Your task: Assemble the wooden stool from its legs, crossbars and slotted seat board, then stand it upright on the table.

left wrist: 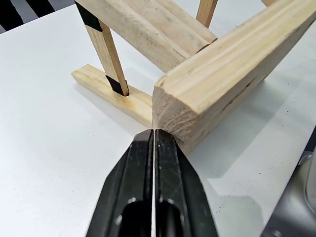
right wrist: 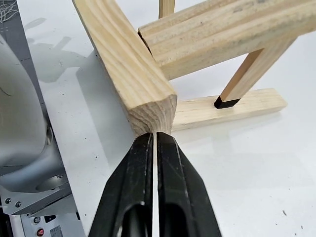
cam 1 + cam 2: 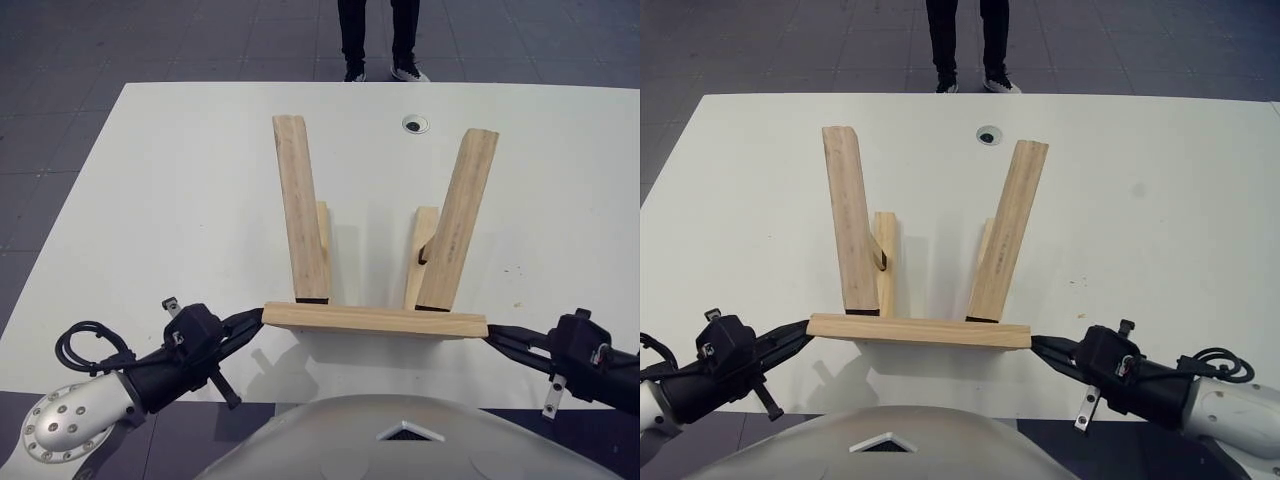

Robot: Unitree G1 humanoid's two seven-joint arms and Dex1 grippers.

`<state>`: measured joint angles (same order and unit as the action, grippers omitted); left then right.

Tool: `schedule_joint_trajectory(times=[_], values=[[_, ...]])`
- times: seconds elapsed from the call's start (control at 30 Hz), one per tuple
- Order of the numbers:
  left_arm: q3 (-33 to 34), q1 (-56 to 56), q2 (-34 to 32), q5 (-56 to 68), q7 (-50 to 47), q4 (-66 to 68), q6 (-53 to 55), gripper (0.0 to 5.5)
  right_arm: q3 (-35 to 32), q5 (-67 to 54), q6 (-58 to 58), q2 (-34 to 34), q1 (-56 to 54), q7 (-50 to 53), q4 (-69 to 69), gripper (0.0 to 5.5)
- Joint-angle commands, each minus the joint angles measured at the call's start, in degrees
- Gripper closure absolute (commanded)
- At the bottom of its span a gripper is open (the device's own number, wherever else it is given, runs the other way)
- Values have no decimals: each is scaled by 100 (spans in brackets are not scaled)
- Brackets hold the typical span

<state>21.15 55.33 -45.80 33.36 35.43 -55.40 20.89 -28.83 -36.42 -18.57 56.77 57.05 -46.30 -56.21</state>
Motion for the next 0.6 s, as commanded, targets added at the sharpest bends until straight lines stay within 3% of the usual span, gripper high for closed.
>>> schedule_joint_trajectory(times=[0.03,0.17,0.6], values=[[-292,-37,1,81,439,-247,-42,540,129,-349,247,190,2,-86,-378,537],[-348,99,1,-142,589,-189,-122,540,115,13,-310,17,-336,-19,-177,537],[-57,-193,138,-874,874,650,-384,540,349,657,-464,-305,-662,-397,184,537]])
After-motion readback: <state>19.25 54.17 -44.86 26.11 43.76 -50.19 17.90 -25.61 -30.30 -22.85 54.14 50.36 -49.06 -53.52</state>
